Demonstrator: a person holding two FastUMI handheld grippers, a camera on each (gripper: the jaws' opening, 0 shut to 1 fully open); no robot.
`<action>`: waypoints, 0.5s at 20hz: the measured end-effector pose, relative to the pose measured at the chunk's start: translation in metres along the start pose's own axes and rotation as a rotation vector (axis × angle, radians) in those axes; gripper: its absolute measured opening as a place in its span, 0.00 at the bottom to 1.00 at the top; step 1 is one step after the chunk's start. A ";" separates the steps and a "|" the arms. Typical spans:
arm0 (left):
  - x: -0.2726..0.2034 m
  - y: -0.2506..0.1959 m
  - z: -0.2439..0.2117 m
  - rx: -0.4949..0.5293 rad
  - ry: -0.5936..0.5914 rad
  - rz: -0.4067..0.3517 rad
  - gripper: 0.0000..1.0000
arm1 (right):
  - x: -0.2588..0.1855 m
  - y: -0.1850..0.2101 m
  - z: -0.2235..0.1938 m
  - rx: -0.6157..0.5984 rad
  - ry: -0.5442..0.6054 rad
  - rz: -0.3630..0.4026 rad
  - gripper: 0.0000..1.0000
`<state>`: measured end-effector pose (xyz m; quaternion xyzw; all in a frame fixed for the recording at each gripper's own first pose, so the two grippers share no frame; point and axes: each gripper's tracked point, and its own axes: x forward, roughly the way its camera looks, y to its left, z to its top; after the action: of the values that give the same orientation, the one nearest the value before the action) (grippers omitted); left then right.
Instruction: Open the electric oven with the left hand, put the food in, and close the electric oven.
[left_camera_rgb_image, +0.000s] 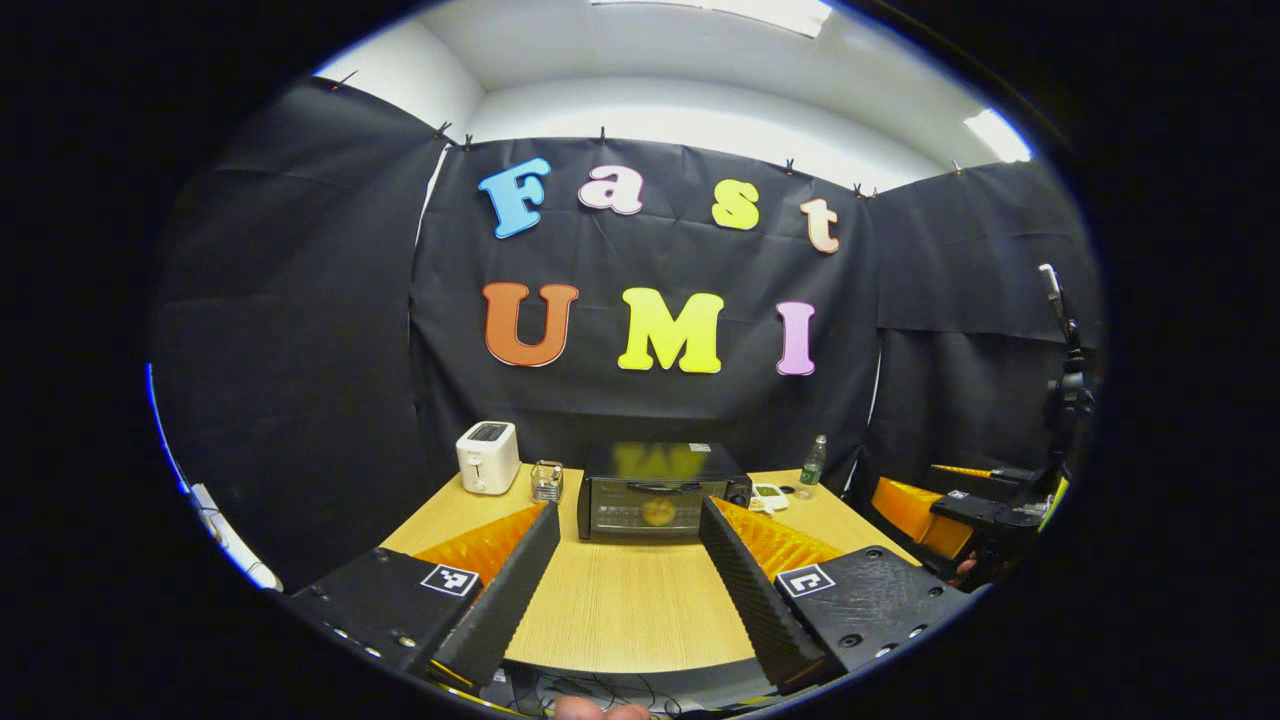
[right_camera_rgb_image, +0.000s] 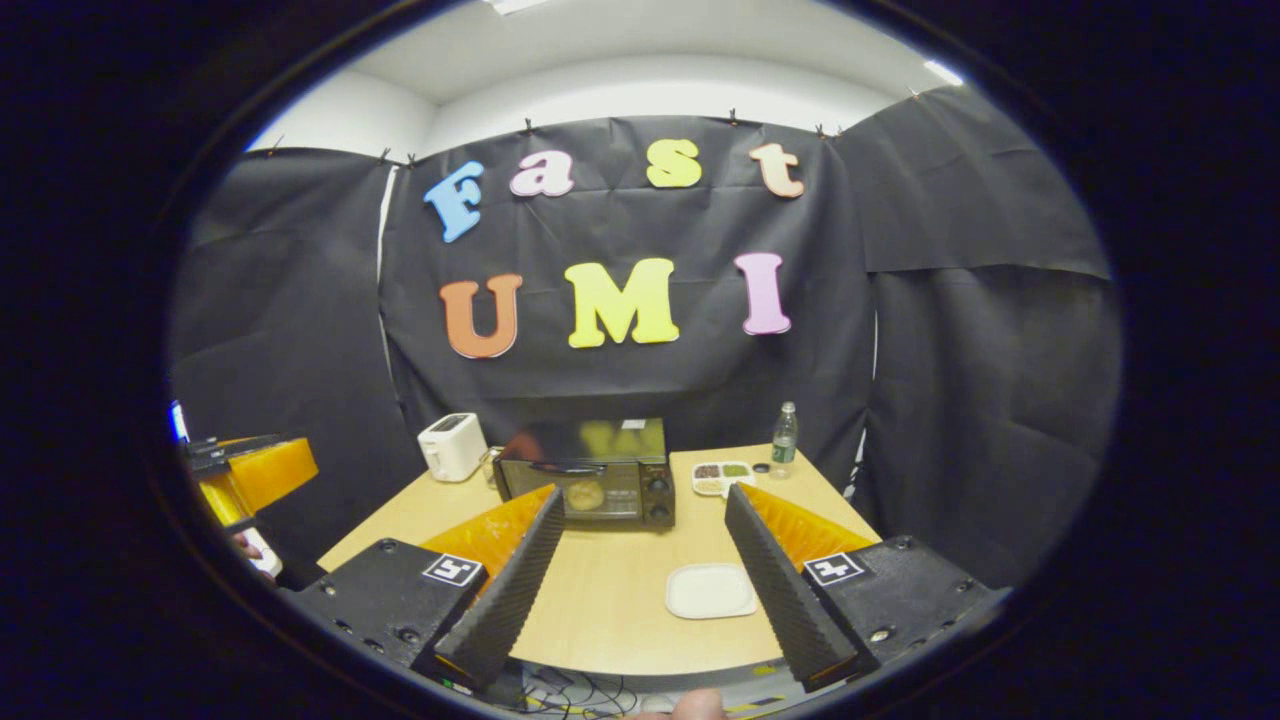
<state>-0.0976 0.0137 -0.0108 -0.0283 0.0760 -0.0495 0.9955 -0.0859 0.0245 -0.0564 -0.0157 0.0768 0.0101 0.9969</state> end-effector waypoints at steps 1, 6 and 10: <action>-0.009 0.000 -0.004 -0.002 0.004 0.003 0.93 | -0.009 0.005 -0.001 -0.007 0.000 0.003 1.00; -0.044 -0.006 -0.005 -0.013 -0.055 0.013 0.93 | -0.035 0.011 -0.001 -0.044 -0.028 0.003 1.00; -0.050 0.004 -0.003 -0.020 -0.079 0.025 0.92 | -0.047 0.009 -0.002 -0.062 -0.039 -0.001 1.00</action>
<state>-0.1469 0.0225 -0.0066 -0.0393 0.0372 -0.0348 0.9979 -0.1332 0.0325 -0.0513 -0.0465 0.0570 0.0121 0.9972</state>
